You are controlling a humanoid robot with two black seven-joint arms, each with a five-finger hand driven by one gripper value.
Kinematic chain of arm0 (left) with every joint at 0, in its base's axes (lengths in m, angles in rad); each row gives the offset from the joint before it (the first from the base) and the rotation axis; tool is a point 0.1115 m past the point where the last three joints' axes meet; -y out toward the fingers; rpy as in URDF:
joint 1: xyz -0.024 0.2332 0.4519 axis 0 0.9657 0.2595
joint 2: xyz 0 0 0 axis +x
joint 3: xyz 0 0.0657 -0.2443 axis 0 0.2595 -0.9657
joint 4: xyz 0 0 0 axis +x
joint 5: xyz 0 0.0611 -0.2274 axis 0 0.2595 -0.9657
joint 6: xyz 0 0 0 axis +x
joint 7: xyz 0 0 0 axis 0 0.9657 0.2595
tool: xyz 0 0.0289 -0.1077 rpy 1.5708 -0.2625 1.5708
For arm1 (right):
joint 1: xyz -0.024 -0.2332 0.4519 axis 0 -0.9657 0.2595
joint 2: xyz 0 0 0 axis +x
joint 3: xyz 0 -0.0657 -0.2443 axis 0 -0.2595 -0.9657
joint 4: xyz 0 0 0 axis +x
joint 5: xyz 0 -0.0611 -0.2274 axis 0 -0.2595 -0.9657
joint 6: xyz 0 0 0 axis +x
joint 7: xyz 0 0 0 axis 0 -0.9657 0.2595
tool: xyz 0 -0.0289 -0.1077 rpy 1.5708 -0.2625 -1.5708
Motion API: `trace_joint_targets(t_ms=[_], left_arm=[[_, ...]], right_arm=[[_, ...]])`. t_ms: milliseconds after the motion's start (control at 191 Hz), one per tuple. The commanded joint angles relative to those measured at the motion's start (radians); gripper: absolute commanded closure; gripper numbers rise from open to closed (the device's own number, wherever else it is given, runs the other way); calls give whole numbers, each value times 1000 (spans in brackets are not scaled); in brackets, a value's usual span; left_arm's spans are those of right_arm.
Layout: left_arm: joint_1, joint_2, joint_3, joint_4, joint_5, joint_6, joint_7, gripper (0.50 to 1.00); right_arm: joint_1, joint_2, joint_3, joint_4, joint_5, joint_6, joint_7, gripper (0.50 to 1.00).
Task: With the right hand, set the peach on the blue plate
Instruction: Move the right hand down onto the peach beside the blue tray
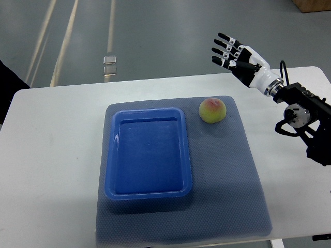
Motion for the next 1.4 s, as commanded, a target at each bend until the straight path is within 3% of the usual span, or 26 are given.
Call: trace_joint_targets(t_ms=[0, 37, 42, 78, 167, 418, 423, 538, 679, 758, 789, 805, 815, 831, 862, 894, 946, 951, 1082, 1160, 1213, 1218, 1228, 1312, 1317, 1395], left_arm=[[0, 0, 1, 1, 0, -4, 0, 500], [0, 0, 1, 1, 0, -4, 0, 500], [0, 0, 1, 1, -1, -4, 0, 500], [0, 0, 0, 3, -1, -4, 1, 500], [-1, 0, 0, 1, 0, -6, 1, 500], [-1, 0, 0, 1, 0, -7, 1, 500], [-1, 0, 0, 0, 0, -7, 1, 500], [-1, 0, 0, 1, 0, -7, 1, 500], [-1, 0, 1, 1, 0, -7, 1, 500], [-1, 0, 1, 0, 0, -7, 1, 500], [-1, 0, 1, 0, 0, -7, 1, 500], [-1, 0, 1, 0, 0, -7, 1, 500], [-1, 0, 1, 0, 0, -7, 1, 500], [-1, 0, 1, 0, 0, -7, 1, 500], [-1, 0, 1, 0, 0, -7, 1, 500], [-1, 0, 1, -2, 2, -7, 1, 500], [-1, 0, 1, -2, 2, -7, 1, 500], [-1, 0, 1, -5, 0, -7, 1, 500], [-1, 0, 1, -11, 0, -6, 1, 500], [-1, 0, 1, -12, 0, -6, 1, 500], [-1, 0, 1, -12, 0, -6, 1, 500], [-1, 0, 1, -11, 0, -6, 1, 500], [-1, 0, 1, -11, 0, -6, 1, 500], [-1, 0, 1, -11, 0, -6, 1, 500], [-1, 0, 0, -11, 0, -6, 1, 500], [-1, 0, 0, -9, 0, -6, 1, 500]], right_arm=[[99, -56, -178, 1, -225, 11, -21, 566], [99, -56, -178, 1, -225, 11, -21, 566], [148, -71, -271, 1, -301, 11, -62, 566], [187, -69, -342, 1, -329, 6, -113, 566], [229, -63, -426, 1, -328, -3, -165, 564], [216, -7, -474, 1, -354, -73, -173, 568], [214, -4, -509, -1, -363, -113, -173, 570], [216, -4, -593, -2, -367, -181, -167, 578], [208, -3, -609, -2, -367, -187, -162, 609], [194, -2, -611, -2, -370, -193, -162, 652], [193, -2, -611, -2, -374, -199, -162, 711], [193, -2, -611, -2, -375, -204, -162, 770], [193, -2, -611, -2, -375, -204, -162, 771], [193, -2, -611, -2, -378, -208, -162, 836], [194, -3, -611, -2, -378, -212, -162, 899], [196, -3, -611, -2, -378, -215, -162, 946], [196, -3, -611, -2, -378, -215, -162, 946], [203, -5, -611, -1, -378, -212, -162, 1000], [220, -16, -607, 2, -372, -207, -162, 1000], [320, -86, -606, 122, -357, -173, -164, 1000], [320, -86, -606, 122, -357, -173, -164, 1000], [363, -141, -603, 214, -352, -143, -167, 1000], [374, -154, -603, 237, -348, -136, -167, 1000], [405, -186, -604, 292, -323, -115, -165, 1000], [447, -244, -606, 368, -256, -83, -167, 1000], [484, -315, -611, 455, -176, -47, -170, 1000]])
